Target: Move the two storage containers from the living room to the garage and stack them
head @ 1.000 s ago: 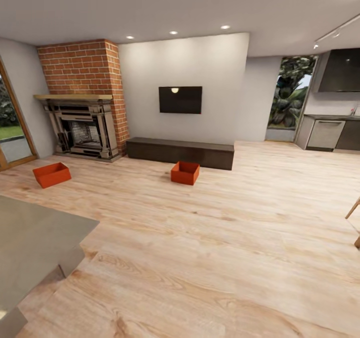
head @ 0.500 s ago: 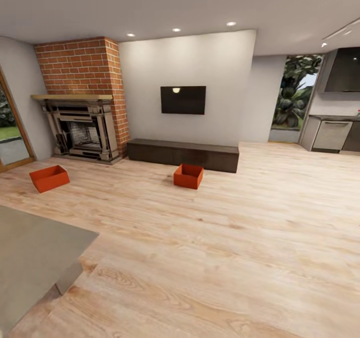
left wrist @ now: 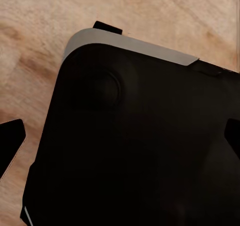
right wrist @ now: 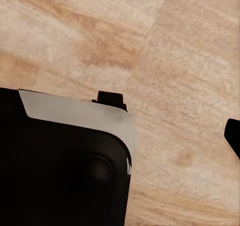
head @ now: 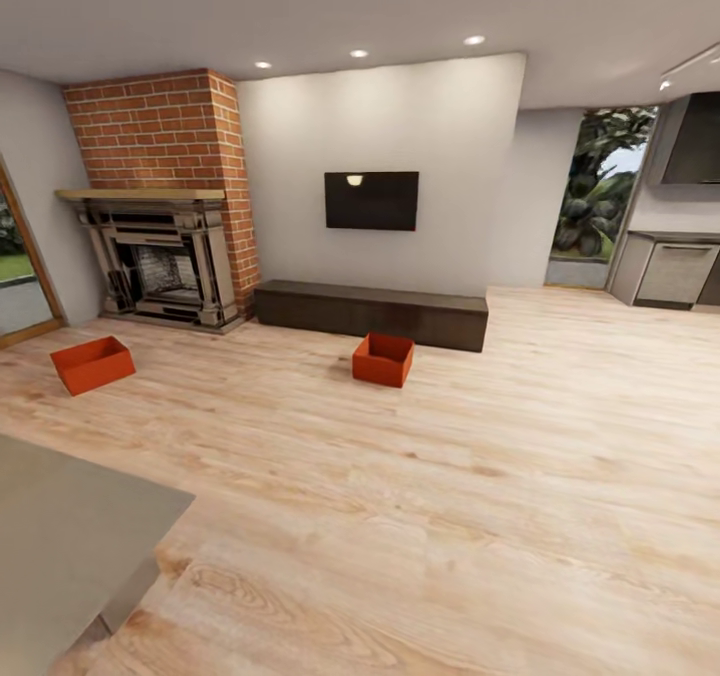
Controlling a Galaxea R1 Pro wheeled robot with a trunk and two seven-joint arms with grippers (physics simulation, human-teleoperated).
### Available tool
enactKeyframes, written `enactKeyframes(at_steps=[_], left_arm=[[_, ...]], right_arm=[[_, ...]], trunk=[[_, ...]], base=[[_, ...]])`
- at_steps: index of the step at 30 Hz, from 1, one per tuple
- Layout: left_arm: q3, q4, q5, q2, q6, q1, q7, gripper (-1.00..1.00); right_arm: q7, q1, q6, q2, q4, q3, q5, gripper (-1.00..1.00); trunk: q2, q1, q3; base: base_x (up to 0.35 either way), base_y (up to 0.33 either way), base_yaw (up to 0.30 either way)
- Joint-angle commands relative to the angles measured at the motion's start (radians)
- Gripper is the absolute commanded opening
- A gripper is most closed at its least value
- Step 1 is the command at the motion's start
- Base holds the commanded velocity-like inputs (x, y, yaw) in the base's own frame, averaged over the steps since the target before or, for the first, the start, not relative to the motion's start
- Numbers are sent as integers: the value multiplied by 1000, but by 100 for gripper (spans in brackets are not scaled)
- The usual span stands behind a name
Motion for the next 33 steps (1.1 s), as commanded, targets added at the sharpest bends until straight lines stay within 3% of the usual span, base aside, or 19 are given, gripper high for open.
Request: enactKeyframes(at_steps=[1,33], left_arm=[[7,-1,1,-1,-2,0,0,100],[5,-1,-3,-1,-6,0,-1,100]], right_arm=[[0,-1,-5,1,3,8,-7,100],[0,-1,-5,1,3,8,-7,100]], trunk=[[0,1,-1],[0,1,-1]], base=[[325,89,0],[325,87,0]])
